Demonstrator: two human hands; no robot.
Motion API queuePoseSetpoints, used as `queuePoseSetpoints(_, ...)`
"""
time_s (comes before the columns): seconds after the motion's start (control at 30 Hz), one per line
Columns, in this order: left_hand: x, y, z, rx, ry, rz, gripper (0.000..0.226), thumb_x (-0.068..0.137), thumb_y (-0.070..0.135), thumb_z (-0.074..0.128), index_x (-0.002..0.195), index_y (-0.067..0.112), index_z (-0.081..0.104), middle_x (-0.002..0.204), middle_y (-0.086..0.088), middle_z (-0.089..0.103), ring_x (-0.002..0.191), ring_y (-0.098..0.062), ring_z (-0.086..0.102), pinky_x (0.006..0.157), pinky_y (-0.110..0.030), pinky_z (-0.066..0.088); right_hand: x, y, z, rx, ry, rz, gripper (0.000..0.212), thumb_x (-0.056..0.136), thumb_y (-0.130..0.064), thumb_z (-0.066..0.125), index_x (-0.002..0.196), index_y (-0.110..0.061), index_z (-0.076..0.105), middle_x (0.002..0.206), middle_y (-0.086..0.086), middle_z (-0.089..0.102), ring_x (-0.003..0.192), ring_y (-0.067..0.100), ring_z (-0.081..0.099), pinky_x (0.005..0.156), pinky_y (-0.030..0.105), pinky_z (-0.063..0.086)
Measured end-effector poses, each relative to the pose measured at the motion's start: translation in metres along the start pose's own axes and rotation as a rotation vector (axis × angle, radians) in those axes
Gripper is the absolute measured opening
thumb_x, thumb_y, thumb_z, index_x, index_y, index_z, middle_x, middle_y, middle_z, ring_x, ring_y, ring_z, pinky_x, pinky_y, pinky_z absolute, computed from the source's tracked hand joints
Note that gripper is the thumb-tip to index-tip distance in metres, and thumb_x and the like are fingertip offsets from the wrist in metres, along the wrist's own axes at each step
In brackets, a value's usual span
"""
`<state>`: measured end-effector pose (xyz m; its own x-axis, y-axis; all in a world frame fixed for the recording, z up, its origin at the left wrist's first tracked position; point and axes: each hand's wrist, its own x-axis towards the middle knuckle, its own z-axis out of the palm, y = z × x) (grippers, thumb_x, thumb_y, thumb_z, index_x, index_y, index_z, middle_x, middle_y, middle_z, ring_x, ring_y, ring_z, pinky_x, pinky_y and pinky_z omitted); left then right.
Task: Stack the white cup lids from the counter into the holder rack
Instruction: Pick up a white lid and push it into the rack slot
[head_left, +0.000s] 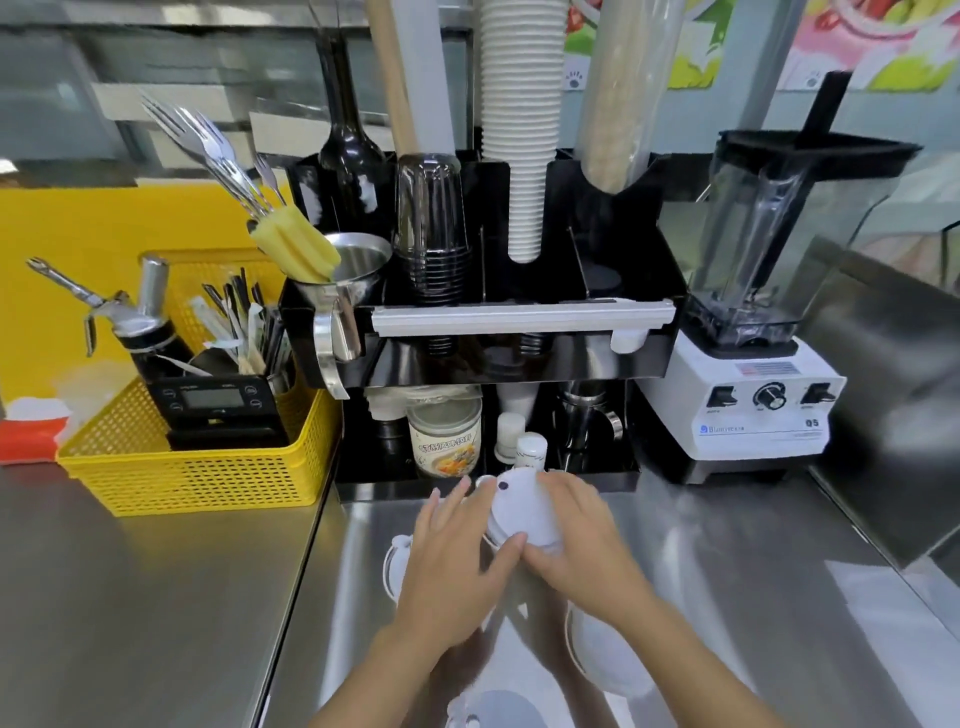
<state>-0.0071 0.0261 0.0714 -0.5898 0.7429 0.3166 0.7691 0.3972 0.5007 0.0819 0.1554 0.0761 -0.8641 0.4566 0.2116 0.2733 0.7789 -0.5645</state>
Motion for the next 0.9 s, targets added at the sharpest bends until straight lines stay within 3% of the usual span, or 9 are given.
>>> queuePoseSetpoints(0.1,0.033,0.02,-0.021,-0.051,0.109,0.12,0.065,0.083,0.059,0.029,0.139,0.027,0.031,0.137,0.025,0.03,0.134,0.004,0.018,0.115,-0.023,0.002,0.02,-0.013,-0.039,0.011,0.115,-0.037,0.08,0.068,-0.059,0.041,0.137,-0.018,0.036,0.142,0.0,0.036,0.132,0.017,0.029,0.108,0.027,0.023)
queuePoseSetpoints(0.2,0.066,0.043,-0.043,-0.069,0.158,0.225,0.067,0.084,0.059,0.028,0.141,0.024,0.027,0.137,0.026,0.023,0.132,0.009,0.015,0.115,-0.02,0.001,0.038,-0.025,-0.079,-0.006,0.22,-0.083,0.079,0.07,-0.058,0.043,0.135,-0.013,0.039,0.141,0.005,0.038,0.13,0.021,0.032,0.106,0.03,0.024)
queuePoseSetpoints(0.33,0.109,0.073,-0.072,-0.1,0.214,0.342,0.068,0.083,0.058,0.032,0.14,0.022,0.031,0.144,0.011,0.038,0.133,0.002,0.023,0.108,-0.01,0.001,0.061,-0.033,-0.129,-0.014,0.344,-0.151,0.071,0.071,-0.053,0.049,0.13,-0.013,0.045,0.13,-0.001,0.045,0.118,0.014,0.036,0.104,0.034,0.031)
queuePoseSetpoints(0.4,0.13,0.087,-0.082,-0.138,0.2,0.358,0.069,0.081,0.059,0.032,0.141,0.024,0.029,0.146,0.01,0.036,0.132,0.006,0.02,0.111,-0.015,0.004,0.074,-0.036,-0.152,-0.008,0.337,-0.134,0.078,0.068,-0.058,0.047,0.131,-0.014,0.044,0.132,0.004,0.043,0.123,0.016,0.034,0.101,0.026,0.027)
queuePoseSetpoints(0.47,0.153,0.097,-0.087,-0.167,0.168,0.372,0.068,0.081,0.058,0.033,0.14,0.024,0.032,0.147,0.006,0.037,0.135,-0.001,0.024,0.116,-0.028,0.014,0.087,-0.036,-0.173,-0.002,0.34,-0.137,0.078,0.066,-0.059,0.052,0.129,-0.013,0.046,0.125,0.004,0.042,0.119,0.017,0.035,0.094,0.02,0.025)
queuePoseSetpoints(0.57,0.187,0.108,-0.096,-0.174,0.104,0.381,0.063,0.082,0.053,0.041,0.137,0.022,0.037,0.147,0.001,0.04,0.136,-0.013,0.032,0.114,-0.039,0.025,0.108,-0.033,-0.202,0.012,0.292,-0.119,0.061,0.077,-0.036,0.069,0.13,-0.018,0.044,0.122,0.0,0.04,0.12,0.015,0.035,0.092,0.019,0.024)
queuePoseSetpoints(0.7,0.222,0.113,-0.104,-0.196,-0.023,0.327,0.053,0.09,0.031,0.051,0.14,0.024,0.033,0.148,0.003,0.038,0.137,-0.015,0.03,0.113,-0.032,0.021,0.139,-0.026,-0.225,-0.095,0.21,-0.042,0.064,0.078,-0.036,0.068,0.133,-0.019,0.04,0.13,0.003,0.039,0.12,0.014,0.037,0.091,0.024,0.029)
queuePoseSetpoints(0.83,0.248,0.111,-0.1,-0.147,-0.048,0.305,0.051,0.09,0.024,0.05,0.139,0.02,0.035,0.145,-0.002,0.042,0.134,-0.02,0.034,0.111,-0.032,0.023,0.165,-0.021,-0.228,-0.163,0.153,-0.022,0.065,0.076,-0.041,0.067,0.131,-0.018,0.041,0.123,0.0,0.043,0.115,0.015,0.04,0.085,0.025,0.033)
queuePoseSetpoints(0.9,0.257,0.109,-0.092,-0.106,-0.075,0.293,0.05,0.09,0.024,0.05,0.138,0.018,0.037,0.14,-0.004,0.049,0.131,-0.022,0.037,0.111,-0.033,0.02,0.176,-0.015,-0.226,-0.208,0.101,0.006,0.075,0.074,-0.044,0.067,0.136,-0.017,0.034,0.129,0.004,0.043,0.12,0.019,0.041,0.087,0.028,0.036)
